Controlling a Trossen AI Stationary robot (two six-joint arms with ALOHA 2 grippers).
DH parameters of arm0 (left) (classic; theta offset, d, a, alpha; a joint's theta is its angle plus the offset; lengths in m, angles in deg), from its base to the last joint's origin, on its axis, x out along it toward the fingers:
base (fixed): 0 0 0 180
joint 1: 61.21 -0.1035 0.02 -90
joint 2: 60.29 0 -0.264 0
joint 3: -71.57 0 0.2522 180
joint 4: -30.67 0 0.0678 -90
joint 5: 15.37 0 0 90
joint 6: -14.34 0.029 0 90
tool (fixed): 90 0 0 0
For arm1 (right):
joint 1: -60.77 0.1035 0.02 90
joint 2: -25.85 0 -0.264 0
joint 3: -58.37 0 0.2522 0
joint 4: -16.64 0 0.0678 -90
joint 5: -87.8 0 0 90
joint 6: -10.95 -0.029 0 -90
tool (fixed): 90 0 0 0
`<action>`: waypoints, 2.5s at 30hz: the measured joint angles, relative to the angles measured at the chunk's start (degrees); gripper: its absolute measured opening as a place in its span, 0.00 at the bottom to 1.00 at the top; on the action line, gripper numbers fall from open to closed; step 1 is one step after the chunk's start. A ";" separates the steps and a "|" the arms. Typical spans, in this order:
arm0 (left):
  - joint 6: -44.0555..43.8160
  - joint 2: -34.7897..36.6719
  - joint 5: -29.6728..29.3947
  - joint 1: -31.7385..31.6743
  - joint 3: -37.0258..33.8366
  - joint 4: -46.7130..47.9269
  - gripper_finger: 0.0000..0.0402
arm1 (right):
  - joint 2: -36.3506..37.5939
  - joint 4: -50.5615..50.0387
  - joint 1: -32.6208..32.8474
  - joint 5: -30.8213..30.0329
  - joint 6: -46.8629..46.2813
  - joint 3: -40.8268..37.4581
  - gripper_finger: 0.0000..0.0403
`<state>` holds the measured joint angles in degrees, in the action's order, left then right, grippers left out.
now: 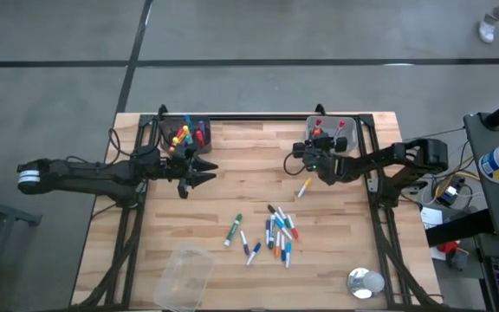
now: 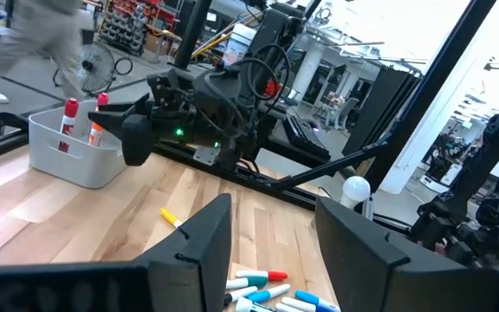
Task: Pick & Place Markers
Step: Put the orange marker pen into the gray bin, then put the green marker pen into the gray bin
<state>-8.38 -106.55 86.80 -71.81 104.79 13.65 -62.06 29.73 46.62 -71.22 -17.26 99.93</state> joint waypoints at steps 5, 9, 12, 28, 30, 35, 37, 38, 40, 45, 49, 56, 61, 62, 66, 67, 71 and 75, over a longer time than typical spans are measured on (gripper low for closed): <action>0.02 0.00 0.00 -0.01 0.00 0.00 0.40 | 2.58 0.13 0.03 -0.17 2.95 0.00 0.41; 0.00 0.00 0.00 -0.01 0.00 0.00 0.40 | 4.17 0.38 0.03 -0.15 5.02 0.00 0.41; 0.00 0.00 0.00 -0.01 0.00 0.00 0.40 | 5.60 1.63 0.28 -0.17 7.70 0.02 0.41; -2.45 -0.16 -0.17 0.00 0.00 0.00 0.40 | 12.93 1.95 12.35 19.31 23.93 5.48 0.36; -2.45 -0.31 -0.19 0.00 0.00 0.00 0.40 | 12.83 1.90 13.89 25.12 22.74 6.47 0.35; -4.43 -1.17 -0.08 -0.01 0.00 0.86 0.40 | 12.80 -5.41 16.96 39.14 16.24 10.82 0.32; -6.19 -1.51 0.08 0.00 0.00 1.54 0.40 | 12.80 -10.07 18.28 41.21 15.16 13.08 0.32; -6.92 -1.73 0.59 -0.01 0.00 1.93 0.40 | 12.80 -12.02 18.91 41.97 15.57 14.01 0.32; -6.78 -2.19 2.62 -0.01 0.00 3.02 0.40 | 12.80 -14.92 20.20 42.58 16.99 15.63 0.32; -12.84 -3.12 4.94 0.06 -0.02 3.64 0.40 | 12.80 -18.35 22.15 42.67 15.21 18.52 0.32; -17.79 -4.25 4.92 1.38 -0.02 3.92 0.40 | 12.78 -18.73 22.81 42.52 15.54 19.22 0.31; -25.38 -8.57 -0.08 10.05 1.51 9.45 0.40 | 12.78 -21.03 22.76 42.48 15.78 18.48 0.28; -28.06 -12.47 -9.37 17.50 8.11 26.05 0.40 | 12.78 -23.24 22.76 42.48 15.77 17.96 0.28; -28.53 -13.46 -11.23 18.85 9.93 29.24 0.40 | 12.78 -24.00 22.76 42.48 15.71 17.94 0.28; -31.12 -18.71 -17.53 23.04 17.92 42.60 0.40 | 12.78 -26.46 22.76 42.48 15.30 17.88 0.28; -31.55 -20.42 -18.33 23.78 20.01 45.26 0.40 | 12.77 -26.95 22.76 42.48 15.30 17.84 0.28; -32.35 -27.31 -19.13 26.24 27.17 47.76 0.40 | 12.74 -28.37 22.76 42.48 15.02 17.84 0.29; -32.17 -34.32 -19.08 26.94 33.13 51.91 0.40 | 12.76 -30.76 22.79 42.50 13.58 17.81 0.28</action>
<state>-40.55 -140.87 67.72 -44.87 137.92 65.56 -49.30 -1.03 69.41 -28.73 -3.68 117.74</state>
